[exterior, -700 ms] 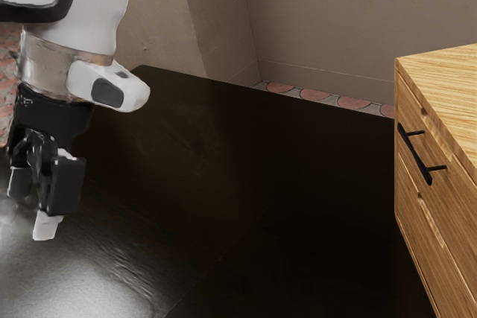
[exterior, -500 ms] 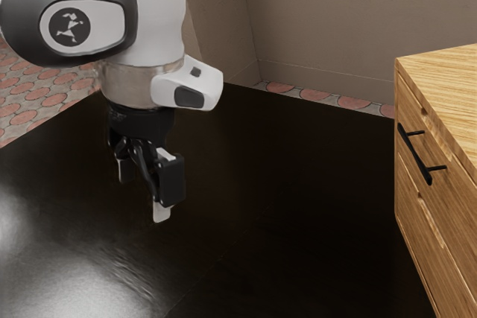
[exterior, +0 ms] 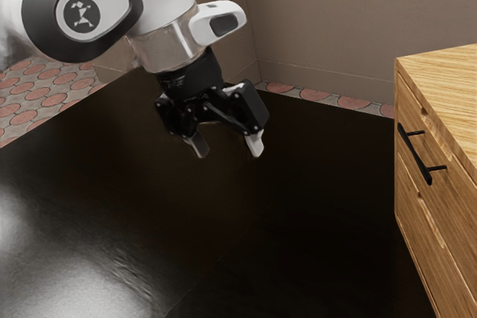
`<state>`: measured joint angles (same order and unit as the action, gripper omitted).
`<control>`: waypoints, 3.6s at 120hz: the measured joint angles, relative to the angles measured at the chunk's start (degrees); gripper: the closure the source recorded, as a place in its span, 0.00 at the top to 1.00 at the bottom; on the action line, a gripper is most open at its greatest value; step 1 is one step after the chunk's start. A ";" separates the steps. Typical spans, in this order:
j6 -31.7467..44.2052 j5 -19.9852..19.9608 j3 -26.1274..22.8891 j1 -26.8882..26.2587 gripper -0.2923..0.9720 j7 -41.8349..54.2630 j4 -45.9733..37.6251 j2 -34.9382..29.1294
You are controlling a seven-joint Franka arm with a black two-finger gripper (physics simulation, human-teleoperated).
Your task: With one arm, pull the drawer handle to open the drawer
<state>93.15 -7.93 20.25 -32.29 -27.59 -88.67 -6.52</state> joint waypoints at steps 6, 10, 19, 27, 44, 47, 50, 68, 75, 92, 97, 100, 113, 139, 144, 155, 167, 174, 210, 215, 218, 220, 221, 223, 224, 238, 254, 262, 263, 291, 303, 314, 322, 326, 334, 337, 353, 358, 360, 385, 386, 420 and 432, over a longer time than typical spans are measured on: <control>3.59 -2.14 -0.08 -0.63 0.77 -3.26 0.02 1.00; 5.95 -3.46 -0.10 -1.26 0.77 -5.29 0.04 1.66; 11.01 -6.16 -0.12 -2.57 0.77 -9.46 0.12 2.77; 14.81 -7.87 -0.12 -3.61 0.77 -12.75 0.14 3.08; 19.89 -10.82 -0.08 -5.26 0.77 -18.67 -0.82 3.66; 20.78 -11.34 -0.10 -5.37 0.77 -19.58 -1.87 3.74; 21.78 -11.77 -0.11 -5.53 0.77 -20.45 -3.12 3.73; 27.05 -12.92 -0.01 -7.32 0.77 -24.99 -6.26 3.29; 28.97 -13.06 0.03 -8.10 0.77 -26.47 -7.59 3.22; 32.62 -13.34 0.05 -9.48 0.77 -29.54 -8.75 3.38; 33.35 -13.39 0.02 -9.62 0.77 -30.31 -8.83 3.50; 33.77 -13.42 0.00 -9.65 0.77 -30.74 -8.86 3.59; 35.60 -13.57 -0.03 -9.74 0.77 -32.44 -10.27 3.75; 38.50 -13.69 -0.10 -10.07 0.77 -35.04 -11.18 4.87; 38.89 -13.77 -0.10 -10.11 0.77 -35.44 -11.16 5.36; 39.55 -13.89 -0.24 -10.21 0.77 -36.23 -11.10 5.97; 39.99 -13.91 -0.17 -10.45 0.77 -36.95 -11.11 6.21; 40.14 -13.89 -0.16 -10.56 0.77 -37.31 -11.19 6.07; 40.54 -13.42 -0.13 -10.89 0.77 -38.65 -12.93 4.59; 40.55 -13.38 -0.05 -10.93 0.77 -38.77 -13.34 4.15; 40.55 -13.35 0.03 -10.98 0.77 -38.83 -13.61 3.85; 40.55 -13.33 0.07 -11.01 0.77 -38.88 -13.83 3.57; 40.55 -13.32 0.11 -11.05 0.77 -38.90 -14.00 3.40; 40.55 -13.30 0.17 -11.12 0.77 -38.94 -14.46 2.96; 40.55 -13.29 0.19 -11.14 0.77 -38.96 -14.70 2.75; 40.55 -13.03 0.45 -11.16 0.77 -39.22 -16.74 0.77; 40.55 -12.84 0.50 -11.14 0.77 -39.46 -18.40 -0.50; 40.56 -12.81 0.55 -11.12 0.77 -39.56 -19.21 -1.18; 40.56 -12.81 0.55 -11.12 0.77 -39.58 -19.32 -1.28; 40.56 -12.06 0.58 -10.81 0.77 -39.88 -22.93 -5.25; 40.56 -11.54 0.64 -10.62 0.77 -40.02 -24.95 -7.33; 40.56 -11.06 0.66 -10.55 0.77 -40.15 -26.24 -8.57; 40.55 -10.71 0.62 -10.15 0.77 -40.24 -27.17 -9.59; 40.55 -10.55 0.57 -9.91 0.77 -40.28 -27.73 -10.15; 40.55 -10.35 0.44 -9.24 0.77 -40.35 -28.84 -11.24; 40.54 -10.26 0.34 -8.89 0.77 -40.38 -29.17 -11.56; 40.54 -9.81 0.09 -8.00 0.77 -40.49 -30.47 -13.06; 40.54 -9.72 -0.02 -7.60 0.77 -40.52 -30.88 -13.54; 40.53 -9.69 -0.05 -7.42 0.77 -40.53 -31.16 -13.79; 40.54 -9.48 -2.15 -4.46 0.77 -40.66 -34.32 -16.67; 40.54 -9.48 -2.19 -4.36 0.77 -40.66 -34.42 -16.77; 40.54 -9.49 -3.06 -2.38 0.77 -40.77 -38.03 -21.04; 40.53 -9.48 -3.66 -1.60 0.77 -40.78 -39.25 -22.36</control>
<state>133.68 -17.41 16.60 -33.88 -68.38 -127.92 -28.87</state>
